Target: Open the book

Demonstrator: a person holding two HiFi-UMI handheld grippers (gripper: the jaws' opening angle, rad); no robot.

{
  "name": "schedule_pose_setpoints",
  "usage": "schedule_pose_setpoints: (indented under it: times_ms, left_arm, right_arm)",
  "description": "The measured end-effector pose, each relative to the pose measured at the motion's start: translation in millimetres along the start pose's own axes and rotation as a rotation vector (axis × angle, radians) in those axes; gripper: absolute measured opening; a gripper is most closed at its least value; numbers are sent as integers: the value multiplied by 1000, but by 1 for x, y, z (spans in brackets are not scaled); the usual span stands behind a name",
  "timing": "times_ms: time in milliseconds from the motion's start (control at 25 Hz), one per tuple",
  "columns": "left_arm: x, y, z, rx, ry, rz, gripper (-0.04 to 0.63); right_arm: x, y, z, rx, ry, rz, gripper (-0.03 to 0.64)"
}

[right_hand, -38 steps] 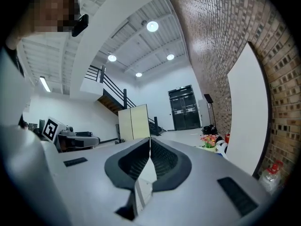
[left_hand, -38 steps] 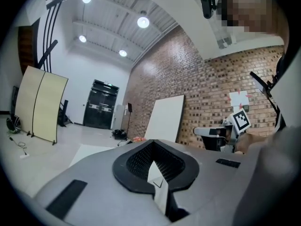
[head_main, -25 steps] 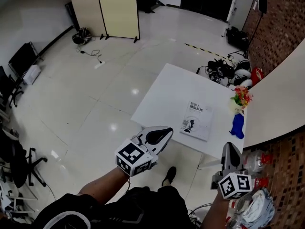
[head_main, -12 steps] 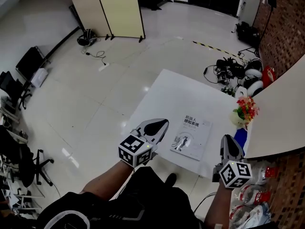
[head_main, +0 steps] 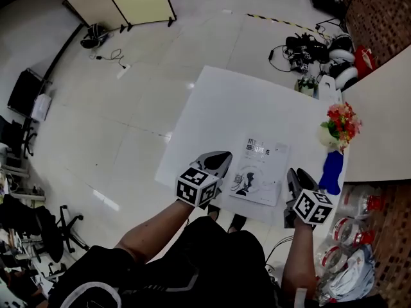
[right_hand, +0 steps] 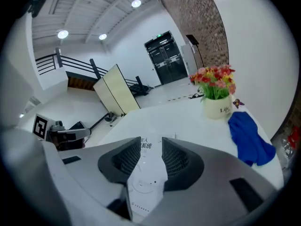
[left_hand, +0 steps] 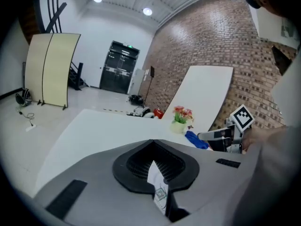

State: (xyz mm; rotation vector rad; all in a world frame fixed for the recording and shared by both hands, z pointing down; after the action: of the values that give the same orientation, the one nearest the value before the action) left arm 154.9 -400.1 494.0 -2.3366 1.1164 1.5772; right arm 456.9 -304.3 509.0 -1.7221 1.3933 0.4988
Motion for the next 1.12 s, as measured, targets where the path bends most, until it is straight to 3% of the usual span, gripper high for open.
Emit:
schedule_pose_setpoints:
  times_ms: [120,320,520,880,1120]
  left_arm:
    - [-18,11,-22,-21,81,27,-3]
    - [-52,25,-50,26,216,55,-3]
    - [-71,31,-63,12,283,90,-3]
    - [-83,30,-73,-3,333,86,-3]
    - [-87,27,-69,-6,324,111,-3]
  right_arm:
    - [-18,-13,-22,-30,87,-34,101]
    - [-48,-28,-52,-42,240,-98,101]
    - [-65,-32,-65,-42,311,-131,101]
    - [-74,-40,-74,-21,371,-158,98]
    - [-72,-37,-72,-67,375,-162,63]
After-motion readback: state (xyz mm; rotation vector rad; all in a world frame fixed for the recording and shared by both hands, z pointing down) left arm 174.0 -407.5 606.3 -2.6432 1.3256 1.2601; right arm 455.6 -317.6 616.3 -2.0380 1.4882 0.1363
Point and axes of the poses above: the fingertips, and each gripper's own axes: z backward along the fingers, y to its left, x out of its top, the point moved 10 cm from there along z, backward along the fingers, and after that the axes turned 1 degree about -x, right-handed, at the moved point
